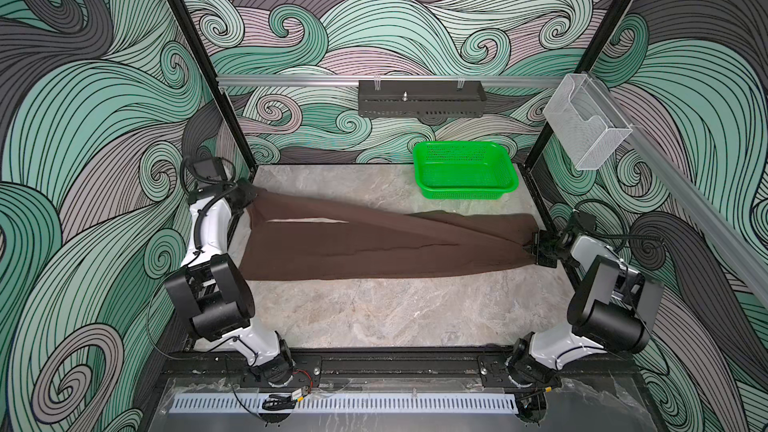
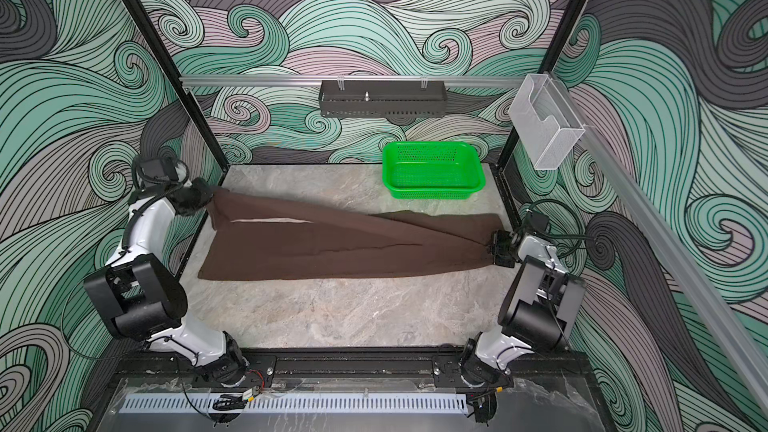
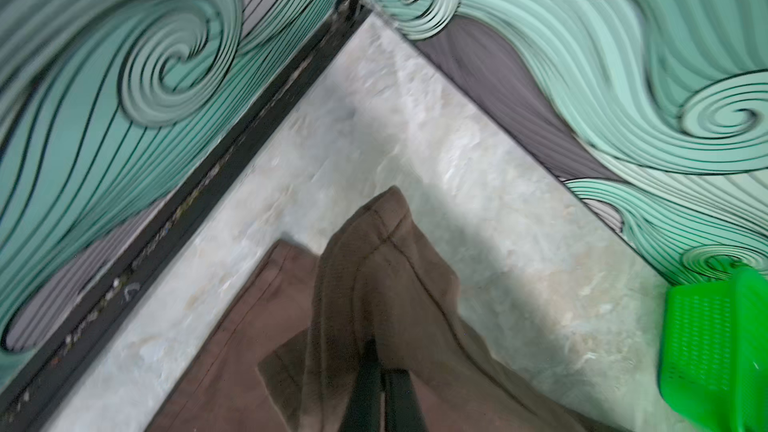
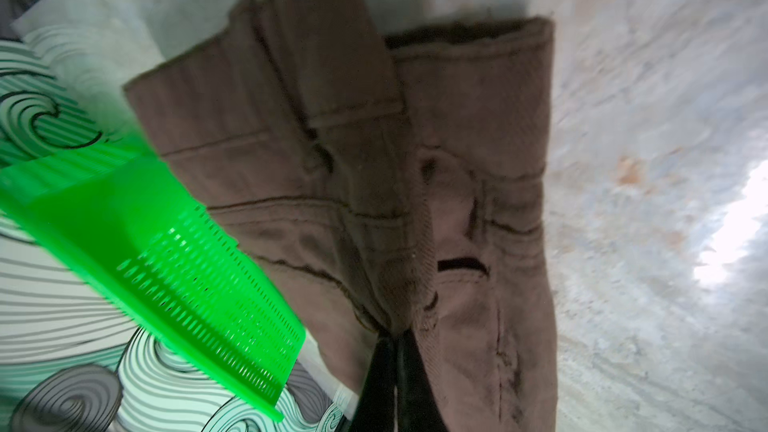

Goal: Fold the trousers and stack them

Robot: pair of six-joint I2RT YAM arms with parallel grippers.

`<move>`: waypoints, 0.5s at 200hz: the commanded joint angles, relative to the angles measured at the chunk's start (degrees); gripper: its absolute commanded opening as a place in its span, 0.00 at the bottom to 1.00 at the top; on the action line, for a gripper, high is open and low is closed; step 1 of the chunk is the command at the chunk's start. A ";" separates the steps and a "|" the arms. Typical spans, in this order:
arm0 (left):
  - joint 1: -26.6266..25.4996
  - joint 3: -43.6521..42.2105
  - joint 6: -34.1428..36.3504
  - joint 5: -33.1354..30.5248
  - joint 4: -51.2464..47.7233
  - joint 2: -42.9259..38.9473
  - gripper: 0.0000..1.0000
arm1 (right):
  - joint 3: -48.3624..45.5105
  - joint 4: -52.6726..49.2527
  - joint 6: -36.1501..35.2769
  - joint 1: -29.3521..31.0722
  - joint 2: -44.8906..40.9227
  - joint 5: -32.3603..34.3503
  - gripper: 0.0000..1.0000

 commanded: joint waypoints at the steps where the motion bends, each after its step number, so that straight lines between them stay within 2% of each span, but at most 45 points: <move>1: 0.68 -1.92 3.68 -2.29 -2.43 -0.21 0.00 | -1.59 -0.79 -0.99 -0.90 -2.40 3.57 0.00; 22: 0.64 -14.34 3.88 -5.51 1.18 -4.25 0.00 | -5.49 0.75 -1.46 -1.29 -2.12 3.36 0.00; 39: 0.85 -20.13 2.18 -10.57 0.15 -6.11 0.00 | -7.69 1.14 -2.69 -2.10 -1.44 3.32 0.00; 78: 1.64 -23.74 0.34 -17.13 -2.01 -8.02 0.00 | -10.35 1.15 -4.95 -4.22 -1.68 4.85 0.00; 100: 2.06 -23.81 -0.24 -18.60 -1.85 -8.19 0.00 | -10.48 1.13 -5.24 -4.69 -1.23 4.68 0.00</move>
